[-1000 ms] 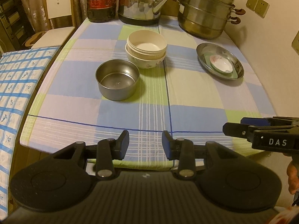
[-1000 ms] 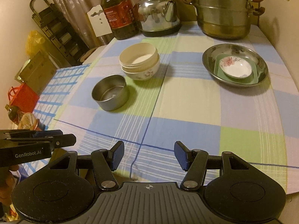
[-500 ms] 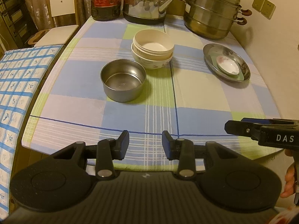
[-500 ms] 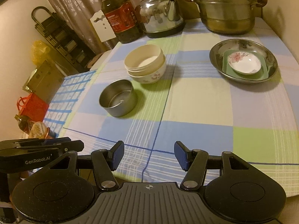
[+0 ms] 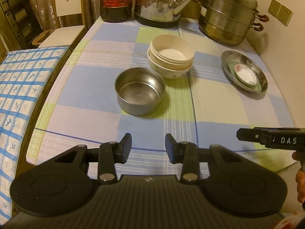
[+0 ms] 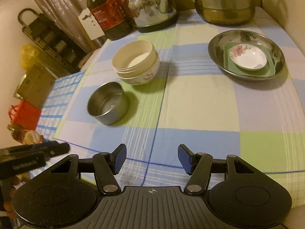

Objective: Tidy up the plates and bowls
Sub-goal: 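Move both grippers toward the rim of the small steel bowl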

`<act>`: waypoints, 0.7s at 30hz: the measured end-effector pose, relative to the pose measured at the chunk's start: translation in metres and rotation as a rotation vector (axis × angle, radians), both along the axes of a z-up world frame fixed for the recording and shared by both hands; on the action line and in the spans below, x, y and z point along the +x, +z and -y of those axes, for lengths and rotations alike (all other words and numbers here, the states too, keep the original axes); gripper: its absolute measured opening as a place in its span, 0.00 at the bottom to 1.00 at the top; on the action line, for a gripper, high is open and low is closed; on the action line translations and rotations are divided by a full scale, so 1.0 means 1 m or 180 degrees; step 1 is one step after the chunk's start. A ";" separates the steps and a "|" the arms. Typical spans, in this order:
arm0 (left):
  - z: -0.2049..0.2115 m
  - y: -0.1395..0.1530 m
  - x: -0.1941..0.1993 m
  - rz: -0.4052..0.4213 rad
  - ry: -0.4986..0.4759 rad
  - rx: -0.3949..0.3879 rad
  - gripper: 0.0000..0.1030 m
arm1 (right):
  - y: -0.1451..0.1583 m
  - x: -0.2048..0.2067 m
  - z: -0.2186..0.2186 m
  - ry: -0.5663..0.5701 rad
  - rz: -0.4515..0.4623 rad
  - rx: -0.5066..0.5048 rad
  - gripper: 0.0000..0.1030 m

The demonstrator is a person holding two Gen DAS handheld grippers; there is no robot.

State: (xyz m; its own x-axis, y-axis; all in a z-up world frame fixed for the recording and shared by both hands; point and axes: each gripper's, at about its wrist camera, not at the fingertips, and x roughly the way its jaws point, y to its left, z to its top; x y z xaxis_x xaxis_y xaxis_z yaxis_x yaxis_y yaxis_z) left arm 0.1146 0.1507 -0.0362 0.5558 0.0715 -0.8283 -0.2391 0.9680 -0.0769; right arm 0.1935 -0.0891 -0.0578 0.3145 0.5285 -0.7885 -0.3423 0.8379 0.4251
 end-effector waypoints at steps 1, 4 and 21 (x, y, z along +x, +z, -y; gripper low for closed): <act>-0.004 -0.001 0.002 0.0002 0.0008 0.0008 0.34 | -0.002 0.002 -0.002 0.0006 -0.0002 -0.0011 0.58; -0.015 -0.005 0.009 -0.0007 0.0032 0.0021 0.34 | -0.006 0.010 -0.009 0.0009 -0.0030 -0.0029 0.58; -0.071 -0.031 0.063 -0.0047 -0.0148 0.0014 0.34 | -0.022 0.049 -0.066 -0.0005 -0.0011 -0.0025 0.58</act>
